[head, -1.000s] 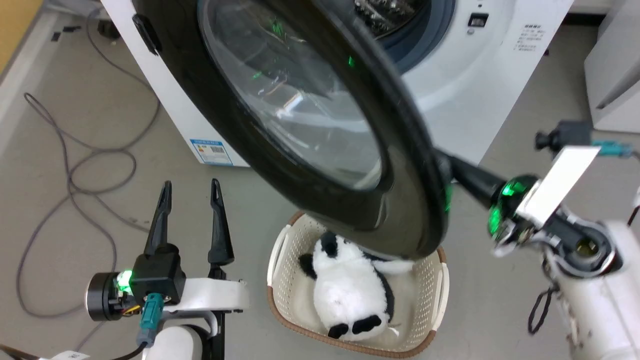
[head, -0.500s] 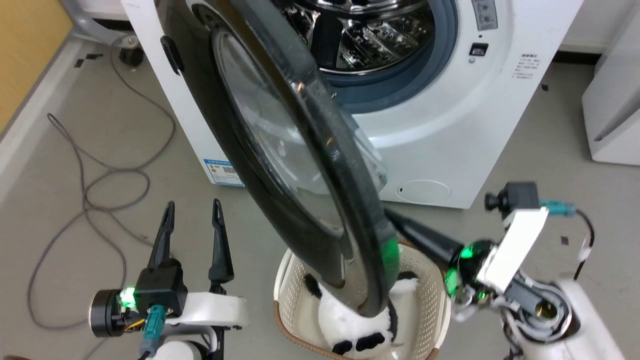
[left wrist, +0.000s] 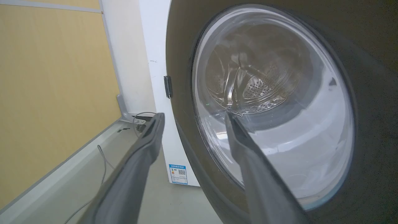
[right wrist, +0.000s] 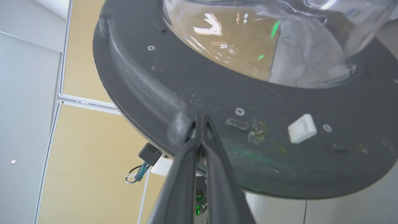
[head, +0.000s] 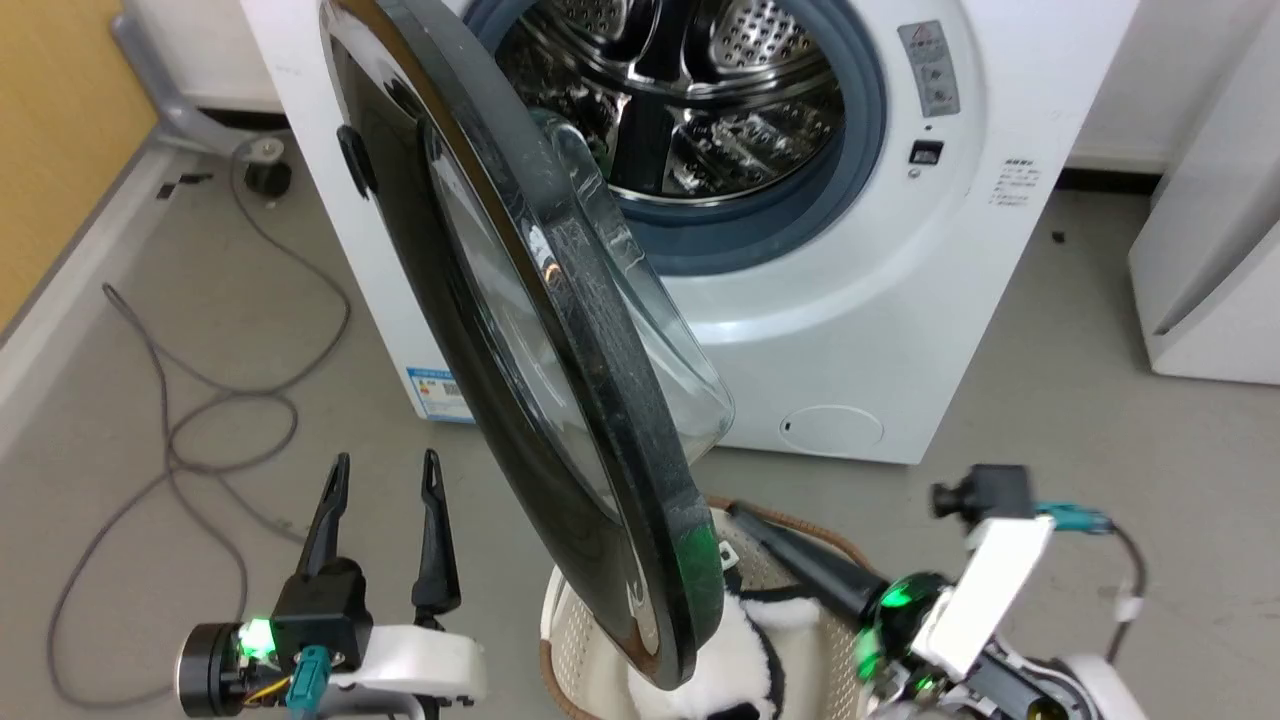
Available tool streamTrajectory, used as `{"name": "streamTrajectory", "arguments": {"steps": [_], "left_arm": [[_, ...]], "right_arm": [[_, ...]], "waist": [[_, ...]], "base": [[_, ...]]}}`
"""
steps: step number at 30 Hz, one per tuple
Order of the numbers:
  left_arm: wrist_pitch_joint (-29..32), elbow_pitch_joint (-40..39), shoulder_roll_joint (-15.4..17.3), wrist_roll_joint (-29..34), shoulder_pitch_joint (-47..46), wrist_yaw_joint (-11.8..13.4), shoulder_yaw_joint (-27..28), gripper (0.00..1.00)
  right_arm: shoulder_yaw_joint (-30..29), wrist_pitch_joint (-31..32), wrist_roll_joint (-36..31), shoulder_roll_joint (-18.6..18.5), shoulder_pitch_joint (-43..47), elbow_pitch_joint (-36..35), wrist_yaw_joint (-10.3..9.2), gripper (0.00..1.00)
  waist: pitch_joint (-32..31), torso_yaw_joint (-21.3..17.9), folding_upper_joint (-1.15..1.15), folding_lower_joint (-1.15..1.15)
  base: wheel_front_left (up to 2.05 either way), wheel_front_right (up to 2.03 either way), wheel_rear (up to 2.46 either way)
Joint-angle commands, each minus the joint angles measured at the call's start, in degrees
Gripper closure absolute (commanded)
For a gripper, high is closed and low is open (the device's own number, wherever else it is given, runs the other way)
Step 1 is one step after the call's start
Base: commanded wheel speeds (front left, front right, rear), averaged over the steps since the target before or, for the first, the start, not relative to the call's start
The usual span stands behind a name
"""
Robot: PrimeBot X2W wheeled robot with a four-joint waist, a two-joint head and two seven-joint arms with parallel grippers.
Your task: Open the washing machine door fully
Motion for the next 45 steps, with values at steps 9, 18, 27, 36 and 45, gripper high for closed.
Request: {"name": "streamTrajectory", "arguments": {"steps": [9,18,27,36,45], "left_arm": [[-0.32,0.30,0.12,0.71,2.36,-1.02,1.14,0.00],[-0.32,-0.17,0.20,1.05,3.12,-1.30,2.11,0.00],[-0.32,-0.81,0.20,1.30,3.50,-1.17,2.65,0.00],[-0.32,-1.16,0.18,1.27,3.54,-0.91,2.77,0.00],[-0.32,-1.18,0.17,1.17,3.59,-1.01,3.00,0.00]], "right_arm": [[-2.47,-22.38,-15.79,-3.91,0.29,-6.94,0.07,1.00],[-1.97,-48.13,-38.81,-11.59,-0.59,-2.25,0.07,1.00],[-16.92,-48.58,-72.78,-3.96,3.97,-6.01,0.07,1.00],[-19.97,-48.59,-84.45,0.62,10.82,-0.26,0.07,1.00],[-18.39,-48.60,-82.42,1.61,11.74,1.68,0.07,0.00]], "waist": [[-2.59,-1.77,0.00,0.01],[-3.94,-3.10,0.00,0.01],[-4.18,-4.04,0.00,0.01],[-4.44,-4.40,0.00,0.01],[-4.44,-4.59,0.00,0.01]], "base": [[0.00,0.00,0.00],[0.00,0.00,0.00],[0.00,0.00,0.00],[0.00,0.00,0.00],[0.00,0.00,0.00]]}}
